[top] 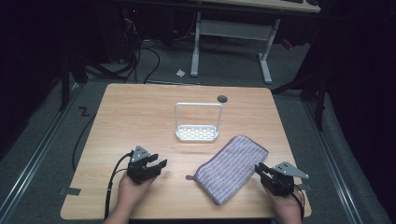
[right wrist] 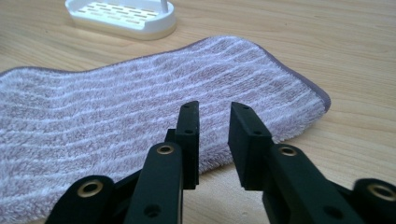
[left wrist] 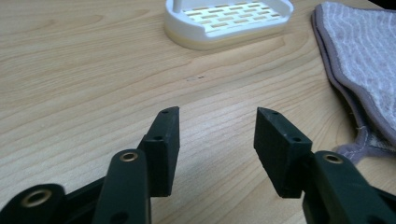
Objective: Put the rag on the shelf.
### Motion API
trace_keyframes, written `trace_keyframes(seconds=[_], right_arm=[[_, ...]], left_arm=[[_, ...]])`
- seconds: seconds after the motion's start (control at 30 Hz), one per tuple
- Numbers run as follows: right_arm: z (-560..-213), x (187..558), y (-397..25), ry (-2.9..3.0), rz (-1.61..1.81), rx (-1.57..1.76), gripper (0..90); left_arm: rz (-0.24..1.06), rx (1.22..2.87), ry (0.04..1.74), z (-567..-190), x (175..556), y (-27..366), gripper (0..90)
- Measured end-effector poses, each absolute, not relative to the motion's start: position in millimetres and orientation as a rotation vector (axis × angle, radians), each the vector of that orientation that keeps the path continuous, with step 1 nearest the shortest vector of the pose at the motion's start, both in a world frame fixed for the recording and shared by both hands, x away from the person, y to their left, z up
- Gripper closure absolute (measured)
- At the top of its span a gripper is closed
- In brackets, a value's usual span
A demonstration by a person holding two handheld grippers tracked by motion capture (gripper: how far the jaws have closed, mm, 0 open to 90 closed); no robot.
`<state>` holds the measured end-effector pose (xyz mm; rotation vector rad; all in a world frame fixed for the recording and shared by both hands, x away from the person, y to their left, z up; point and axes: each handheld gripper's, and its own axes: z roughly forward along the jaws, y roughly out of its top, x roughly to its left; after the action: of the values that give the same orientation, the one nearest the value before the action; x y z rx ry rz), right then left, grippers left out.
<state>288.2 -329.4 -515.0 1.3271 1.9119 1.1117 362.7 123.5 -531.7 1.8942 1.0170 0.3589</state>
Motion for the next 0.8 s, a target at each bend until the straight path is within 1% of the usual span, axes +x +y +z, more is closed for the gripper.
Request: trace_keyframes(seconds=[0.23,0.33,0.4,0.43,0.47,0.53,0.6,0.63,0.67,0.7,0.73,0.8], right_arm=[[-514.7,286.9,-331.5,1.901,1.109,1.318,74.7],[-516.3,289.4,-332.9,1.912,1.119,1.321,75.1],[-517.6,290.6,-332.9,1.924,1.122,1.319,76.5],[-517.9,290.9,-333.2,1.928,1.120,1.318,77.6],[-517.9,290.9,-333.2,1.928,1.120,1.318,77.6],[-517.8,291.5,-334.8,1.928,1.113,1.320,82.0],[-517.6,291.9,-335.6,1.926,1.113,1.324,83.4],[-517.6,293.1,-337.3,1.923,1.117,1.335,86.6],[-517.6,293.1,-337.3,1.923,1.117,1.335,86.6],[-517.9,293.9,-338.1,1.918,1.119,1.346,88.7],[-517.9,293.9,-338.1,1.918,1.119,1.346,88.7],[-518.5,293.2,-336.9,1.925,1.107,1.336,90.0]], left_arm=[[0.358,1.901,1.007,-531.0,358.5,121.2,57.2],[0.320,1.871,1.008,-529.6,356.3,120.4,66.7],[0.311,1.873,0.997,-529.0,355.2,112.8,74.4],[0.305,1.878,0.991,-529.0,355.4,108.4,80.1],[0.305,1.878,0.991,-529.0,355.4,108.4,83.3],[0.295,1.906,0.958,-528.7,355.8,92.2,88.1],[0.294,1.916,0.943,-528.1,355.6,86.2,89.8],[0.286,1.921,0.925,-527.5,355.7,80.3,89.9],[0.279,1.925,0.907,-526.5,355.8,74.0,89.9],[0.279,1.947,0.873,-525.1,355.1,61.1,89.9],[0.279,1.947,0.873,-525.1,355.1,61.1,89.9],[0.254,1.965,0.829,-526.4,355.1,47.9,89.9]])
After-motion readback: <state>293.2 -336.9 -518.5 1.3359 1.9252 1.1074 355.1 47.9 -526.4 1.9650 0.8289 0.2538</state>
